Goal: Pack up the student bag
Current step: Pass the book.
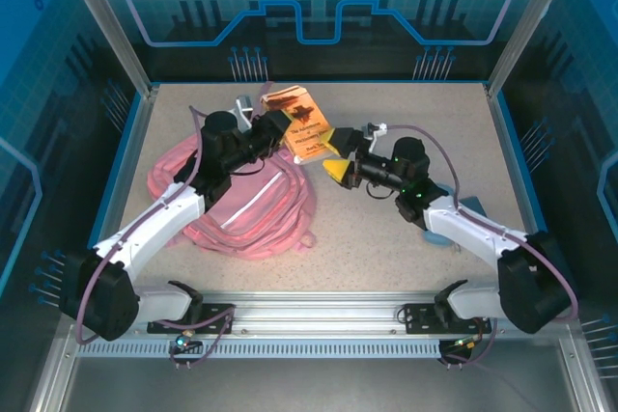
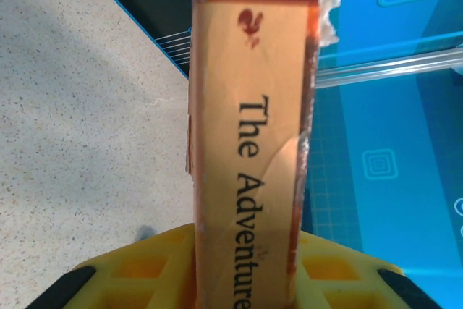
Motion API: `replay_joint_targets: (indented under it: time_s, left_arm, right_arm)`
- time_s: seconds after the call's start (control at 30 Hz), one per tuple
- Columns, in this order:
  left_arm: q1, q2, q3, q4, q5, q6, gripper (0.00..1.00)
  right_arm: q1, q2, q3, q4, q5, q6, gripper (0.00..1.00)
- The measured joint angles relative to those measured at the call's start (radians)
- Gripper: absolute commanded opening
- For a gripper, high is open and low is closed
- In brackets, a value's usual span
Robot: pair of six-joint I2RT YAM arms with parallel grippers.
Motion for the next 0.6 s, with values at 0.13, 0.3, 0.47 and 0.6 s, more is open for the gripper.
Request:
replay_joint_targets:
  time_s: [0.13,0.3,0.47,0.6]
  left_arm:
    - [0.000,0.000,-0.005,0.030,-0.008,-0.027,0.29]
    - [0.000,0.000,-0.011,0.055,-0.019,-0.044,0.29]
    - [0.000,0.000,-0.018,0.059,-0.026,-0.045,0.30]
    - [0.000,0.000,-0.019,0.060,-0.033,-0.044,0.32]
  right_arm:
    - [0.027,0.068,0.046,0.056,0.016,0.044,0.98]
    - [0.050,0.114,0.074,0.143,0.027,0.093,0.82]
    - [0.053,0.130,0.076,0.171,0.031,0.120,0.65]
    - [0.053,0.129,0.076,0.174,0.042,0.122,0.47]
